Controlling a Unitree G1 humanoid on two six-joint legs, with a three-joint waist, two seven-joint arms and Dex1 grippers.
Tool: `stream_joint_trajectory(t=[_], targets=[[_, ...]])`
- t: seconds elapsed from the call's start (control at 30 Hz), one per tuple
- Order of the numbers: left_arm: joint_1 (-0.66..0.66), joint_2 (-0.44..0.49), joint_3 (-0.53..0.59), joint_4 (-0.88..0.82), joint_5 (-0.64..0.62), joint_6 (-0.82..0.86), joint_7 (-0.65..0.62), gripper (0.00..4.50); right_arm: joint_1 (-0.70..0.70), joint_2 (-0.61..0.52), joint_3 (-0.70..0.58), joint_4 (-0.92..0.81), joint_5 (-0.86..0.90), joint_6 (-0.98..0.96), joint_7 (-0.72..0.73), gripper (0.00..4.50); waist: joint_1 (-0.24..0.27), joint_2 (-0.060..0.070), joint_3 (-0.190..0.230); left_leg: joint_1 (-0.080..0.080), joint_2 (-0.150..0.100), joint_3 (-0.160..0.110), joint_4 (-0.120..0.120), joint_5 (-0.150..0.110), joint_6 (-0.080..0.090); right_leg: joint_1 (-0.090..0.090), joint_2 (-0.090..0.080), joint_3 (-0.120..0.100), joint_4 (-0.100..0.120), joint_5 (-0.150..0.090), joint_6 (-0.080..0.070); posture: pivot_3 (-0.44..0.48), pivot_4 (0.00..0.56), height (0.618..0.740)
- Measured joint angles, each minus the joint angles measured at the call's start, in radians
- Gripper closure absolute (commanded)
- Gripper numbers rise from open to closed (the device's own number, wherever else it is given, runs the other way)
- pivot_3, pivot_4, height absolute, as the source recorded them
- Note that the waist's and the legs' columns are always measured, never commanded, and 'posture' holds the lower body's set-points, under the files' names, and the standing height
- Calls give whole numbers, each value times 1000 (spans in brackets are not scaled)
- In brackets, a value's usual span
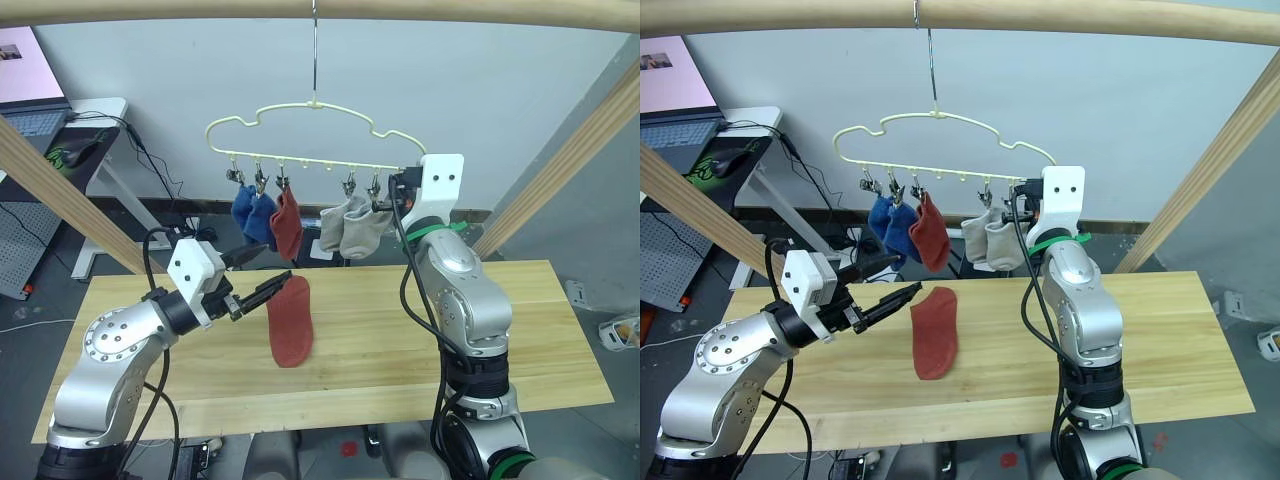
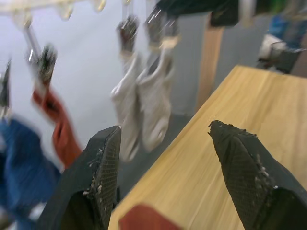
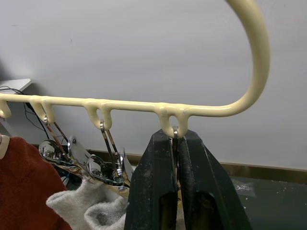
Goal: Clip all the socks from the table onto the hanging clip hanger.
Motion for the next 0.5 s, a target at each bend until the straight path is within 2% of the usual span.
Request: stream_joint_trajectory(t=[0.07, 0.23, 0.5], targets=[[29, -12, 17, 22, 32, 6, 45, 11, 0, -2, 0, -1, 0, 0, 0, 4500, 0, 0, 0, 0, 0, 0, 0, 0, 0, 0, 0, 0, 0, 0, 0, -125, 253, 736], [54, -63, 2, 69, 136, 16, 160, 11, -1, -6, -1, -1, 0, 0, 0, 4500, 2, 0, 0, 0, 1, 0, 0, 0, 0, 0, -2, 0, 0, 0, 0, -125, 263, 736], [-26, -184, -136, 232, 214, 19, 207, 11, -4, -10, 0, -2, 0, 1, 0, 4500, 1, 1, 1, 0, 0, 0, 0, 0, 0, 0, -2, 0, 0, 0, 0, -145, 277, 736]])
